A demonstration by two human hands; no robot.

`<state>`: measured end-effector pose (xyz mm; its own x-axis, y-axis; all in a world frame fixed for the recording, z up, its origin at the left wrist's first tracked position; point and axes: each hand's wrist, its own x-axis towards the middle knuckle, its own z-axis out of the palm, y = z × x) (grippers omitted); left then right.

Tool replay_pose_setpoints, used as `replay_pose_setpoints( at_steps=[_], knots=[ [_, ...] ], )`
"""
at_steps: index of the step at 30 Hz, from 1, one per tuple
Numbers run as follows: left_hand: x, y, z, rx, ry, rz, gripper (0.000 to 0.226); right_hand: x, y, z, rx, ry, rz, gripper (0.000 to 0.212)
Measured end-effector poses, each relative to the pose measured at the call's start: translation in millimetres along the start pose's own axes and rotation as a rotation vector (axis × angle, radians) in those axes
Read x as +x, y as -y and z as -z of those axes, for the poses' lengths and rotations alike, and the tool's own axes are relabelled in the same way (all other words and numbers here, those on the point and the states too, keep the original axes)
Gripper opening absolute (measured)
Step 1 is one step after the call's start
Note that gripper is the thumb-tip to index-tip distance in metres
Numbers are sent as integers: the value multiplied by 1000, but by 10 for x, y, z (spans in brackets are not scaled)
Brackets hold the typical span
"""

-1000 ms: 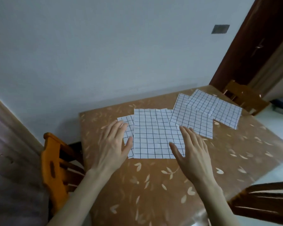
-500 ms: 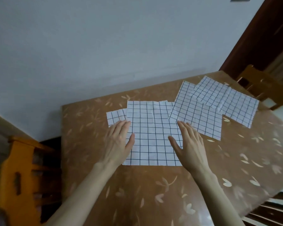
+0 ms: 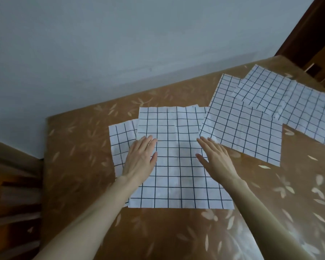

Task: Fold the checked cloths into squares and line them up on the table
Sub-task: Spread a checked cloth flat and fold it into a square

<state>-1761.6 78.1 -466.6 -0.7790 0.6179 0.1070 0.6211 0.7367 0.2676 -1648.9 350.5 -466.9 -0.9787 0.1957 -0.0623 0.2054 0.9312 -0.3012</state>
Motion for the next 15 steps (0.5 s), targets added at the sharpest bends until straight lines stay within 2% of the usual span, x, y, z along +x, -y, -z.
replay_pose_setpoints(
  at_steps=[10, 12, 15],
  knots=[
    [168, 168, -535, 68, 105, -1, 50, 316, -293, -398, -62, 92, 24, 61],
    [159, 184, -579, 68, 100, -5, 51, 333, -301, -465, -41, 70, 45, 54],
    [148, 179, -604, 44, 27, 1, 39, 334, -326, -582, -6, -61, 100, 34]
  ],
)
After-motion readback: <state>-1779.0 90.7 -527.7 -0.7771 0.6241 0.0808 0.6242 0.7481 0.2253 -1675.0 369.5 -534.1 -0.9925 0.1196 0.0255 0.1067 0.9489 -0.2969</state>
